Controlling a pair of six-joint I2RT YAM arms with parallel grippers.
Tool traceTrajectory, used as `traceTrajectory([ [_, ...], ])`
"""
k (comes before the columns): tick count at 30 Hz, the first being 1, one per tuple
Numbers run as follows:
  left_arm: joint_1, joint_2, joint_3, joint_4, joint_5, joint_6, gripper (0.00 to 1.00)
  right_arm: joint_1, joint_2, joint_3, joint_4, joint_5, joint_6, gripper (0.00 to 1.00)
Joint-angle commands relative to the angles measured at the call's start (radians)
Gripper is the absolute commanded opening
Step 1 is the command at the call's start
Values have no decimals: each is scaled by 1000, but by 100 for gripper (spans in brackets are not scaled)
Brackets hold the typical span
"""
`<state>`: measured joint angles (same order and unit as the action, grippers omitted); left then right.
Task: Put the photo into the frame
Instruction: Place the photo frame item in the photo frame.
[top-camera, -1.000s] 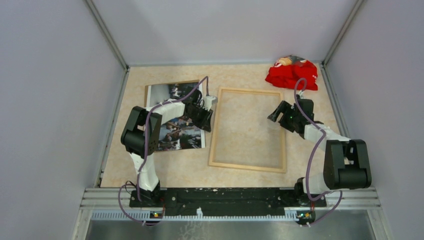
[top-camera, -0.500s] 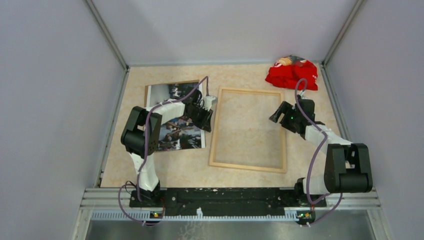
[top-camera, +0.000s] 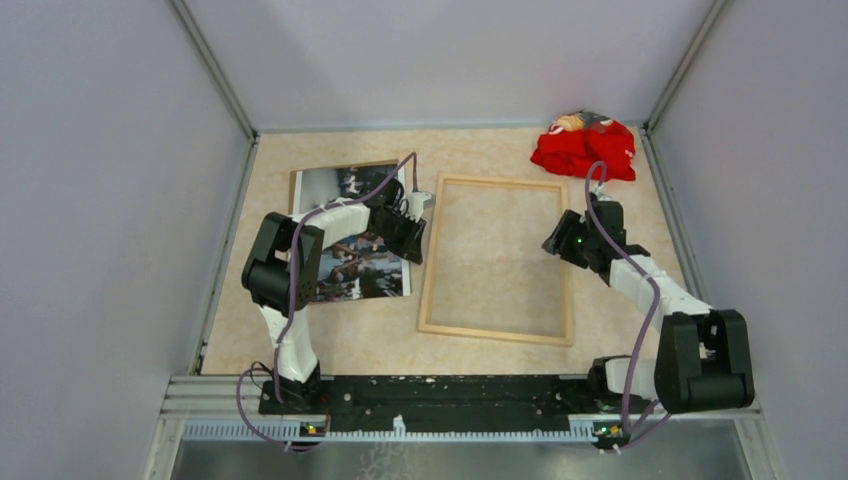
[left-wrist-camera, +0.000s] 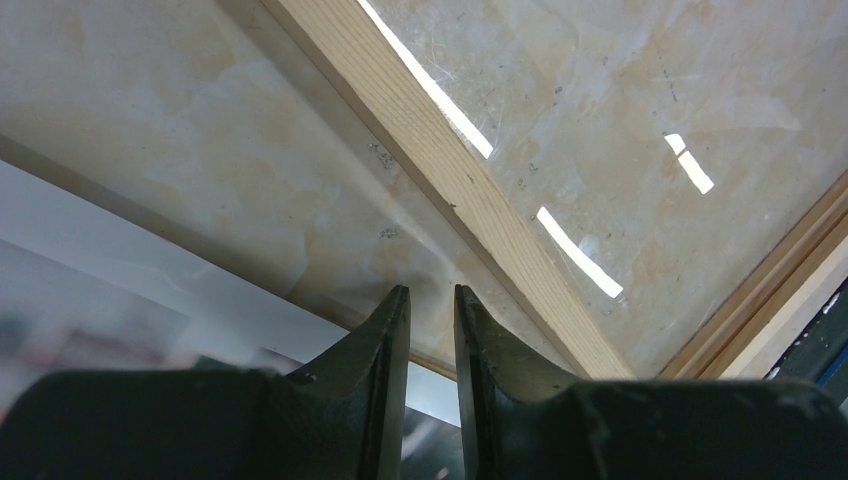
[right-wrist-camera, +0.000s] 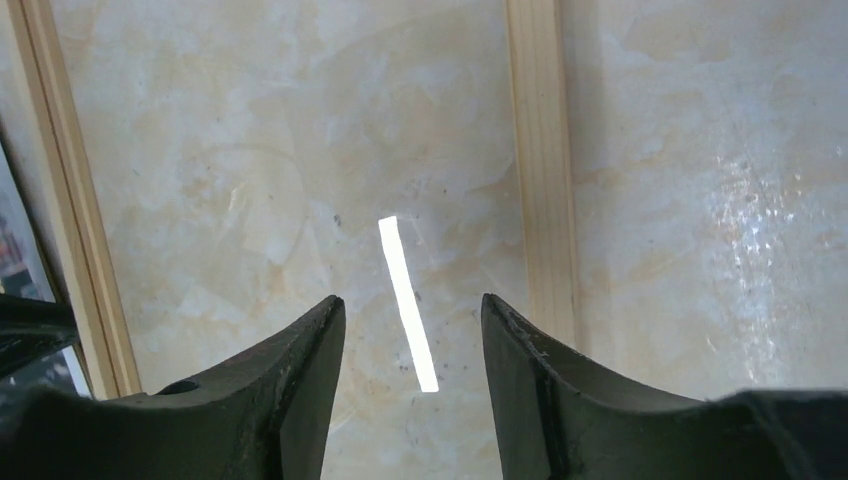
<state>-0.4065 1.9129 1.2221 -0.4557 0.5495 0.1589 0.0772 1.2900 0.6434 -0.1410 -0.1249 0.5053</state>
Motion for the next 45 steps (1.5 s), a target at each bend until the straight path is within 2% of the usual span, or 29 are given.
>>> traceTrajectory([
  [1,-5,6,-6,-9,-5,8,30,48,-128,39,-129,119,-15,46],
  [4,-5,5,-6,-8,-6,8,30,58,-191,13,-201,141,7,29],
  [7,-5,3,-6,-11,-3,8,30,67,-256,-19,-273,160,24,20],
  [12,-5,3,-3,-12,-1,7,30,96,-327,-91,-319,132,60,18],
  [19,-5,-2,5,-20,-1,11,30,175,-231,-110,-293,167,86,16],
  [24,1,-16,34,-64,-4,31,31,191,-232,-84,-268,171,103,24],
  [26,19,-27,68,-98,4,47,33,246,-221,-11,-277,210,104,30],
  [29,78,-30,152,-178,31,81,40,340,-122,137,-272,228,115,40],
  [34,267,-41,291,-299,32,135,60,504,146,426,-206,232,126,51],
  [36,331,-54,316,-317,-14,164,66,554,287,589,-195,220,117,55],
  [40,468,-78,305,-299,-158,188,67,601,581,877,-183,152,121,61],
  [45,629,-65,293,-260,-252,212,64,613,883,1183,-215,127,138,65],
])
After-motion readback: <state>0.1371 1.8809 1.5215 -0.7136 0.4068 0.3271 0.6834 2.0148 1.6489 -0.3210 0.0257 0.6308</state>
